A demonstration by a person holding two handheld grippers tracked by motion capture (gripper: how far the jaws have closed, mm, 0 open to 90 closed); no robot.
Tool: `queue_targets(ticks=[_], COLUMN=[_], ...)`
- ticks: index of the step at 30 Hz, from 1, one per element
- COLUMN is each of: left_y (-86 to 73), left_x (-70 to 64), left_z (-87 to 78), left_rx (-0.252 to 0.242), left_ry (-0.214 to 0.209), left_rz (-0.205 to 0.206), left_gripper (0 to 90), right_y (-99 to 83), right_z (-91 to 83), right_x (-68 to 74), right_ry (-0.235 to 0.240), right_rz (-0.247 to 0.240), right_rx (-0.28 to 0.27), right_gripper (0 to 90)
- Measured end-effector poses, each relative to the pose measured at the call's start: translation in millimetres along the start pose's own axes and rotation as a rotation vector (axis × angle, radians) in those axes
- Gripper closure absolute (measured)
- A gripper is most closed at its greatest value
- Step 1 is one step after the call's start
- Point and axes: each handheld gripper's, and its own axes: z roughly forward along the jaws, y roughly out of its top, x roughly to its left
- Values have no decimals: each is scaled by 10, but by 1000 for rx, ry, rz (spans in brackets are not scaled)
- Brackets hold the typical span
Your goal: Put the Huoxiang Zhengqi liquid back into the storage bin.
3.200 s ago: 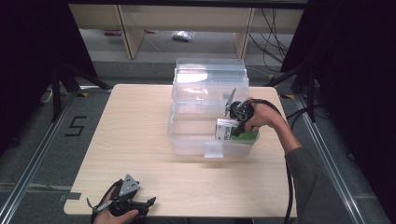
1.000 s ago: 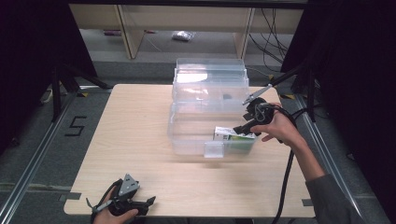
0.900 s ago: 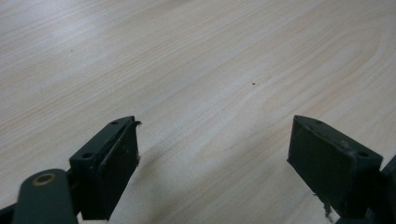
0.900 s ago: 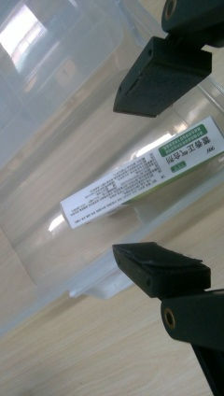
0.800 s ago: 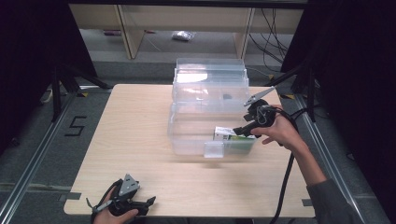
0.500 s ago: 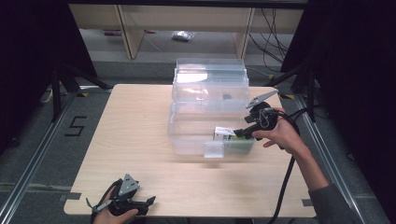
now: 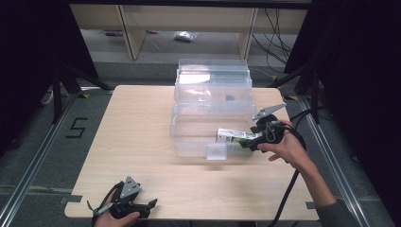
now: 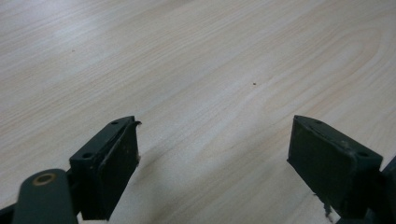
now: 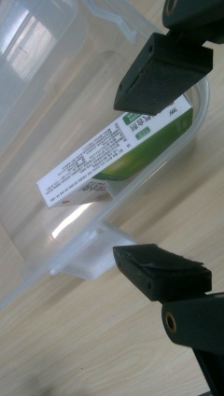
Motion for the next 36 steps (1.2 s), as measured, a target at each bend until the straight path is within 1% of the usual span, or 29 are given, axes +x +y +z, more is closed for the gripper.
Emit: queue_targets(ticks=[1, 2, 3, 4, 6, 8, 10, 11, 12, 14, 15, 16, 17, 18, 19, 21, 22, 23, 26, 27, 28, 29, 30, 31, 32, 33, 34, 35, 36], left_y=[-1, -2, -3, -1, 1, -3, 1, 2, 1, -2, 0, 1, 2, 2, 0, 1, 2, 2, -1, -1, -1, -2, -3, -2, -1, 0, -1, -1, -2], left_x=[-6, -4, -6, -3, -4, -5, 0, -5, -3, -3, -2, -4, -2, -1, -2, -6, -1, -1, -7, -8, -8, -7, -6, -5, -7, -7, -7, -1, -5], left_z=[-1, -10, -8, -6, -8, -5, -13, -9, -6, -4, -10, -9, -7, -8, -8, -5, -7, -8, -3, -2, -1, -1, -1, -2, -2, -2, -2, -9, -2], left_rx=[-3, 4, -1, -4, -5, -4, 1, -5, -4, -3, -1, -4, -4, -3, -5, -13, -9, -6, -8, -10, -10, -8, -7, -8, -11, -11, -10, -1, -7], left_ry=[-4, -10, -9, 2, -6, -3, -7, -7, 0, -2, -8, -7, -1, -2, -2, -11, -7, -10, -7, -8, -7, -7, -8, -7, -7, -7, -7, -8, -7], left_rz=[-3, 6, 0, -1, -7, -3, 3, -5, -2, -1, -1, -5, -3, 0, -1, -13, -9, -4, -10, -13, -13, -10, -9, -10, -14, -14, -12, -2, -9], left_gripper=[156, 156, 156, 156, 156, 156, 156, 156, 156, 156, 156, 156, 156, 156, 156, 156, 156, 156, 156, 156, 156, 156, 156, 156, 156, 156, 156, 156, 156], right_y=[-13, -32, -43, -62, -79, -110, -128, -139, -148, -171, -177, -192, -202, -211, -222, -243, -260, -272, -315, -328, -332, -353, -361, -372, -384, -392, -406, -411, -426], right_z=[-8, 5, -9, 5, -26, -7, -24, -20, -20, -15, -25, -37, -28, -46, -24, -46, -20, -25, -15, -7, -12, -11, 3, -8, 29, 15, 36, 26, 51], right_x=[-2, -2, 9, 3, 46, 72, 114, 131, 153, 204, 212, 254, 266, 290, 290, 335, 338, 359, 418, 417, 413, 456, 452, 471, 458, 472, 489, 482, 500], right_ry=[-1, -13, -10, -26, -12, -27, -19, -16, -28, -36, -20, -20, -22, -18, -20, -5, -16, -9, -8, -21, -4, -19, -15, -4, -5, 0, -8, 6, 4], right_rz=[-8, -18, -10, -41, 2, -16, -18, -23, -30, -34, -48, -6, -17, -3, -22, 4, -16, -1, -5, -29, -56, -7, -32, -19, -43, -29, -17, -33, -22], right_rx=[2, -21, -14, -37, -33, -62, -47, -54, -81, -98, -85, -78, -94, -75, -105, -81, -109, -100, -103, -114, -113, -114, -122, -102, -140, -114, -129, -111, -131], right_gripper=[248, 246, 241, 240, 240, 235, 231, 232, 233, 230, 231, 231, 230, 230, 229, 229, 229, 230, 230, 232, 231, 229, 229, 230, 230, 230, 230, 230, 230])
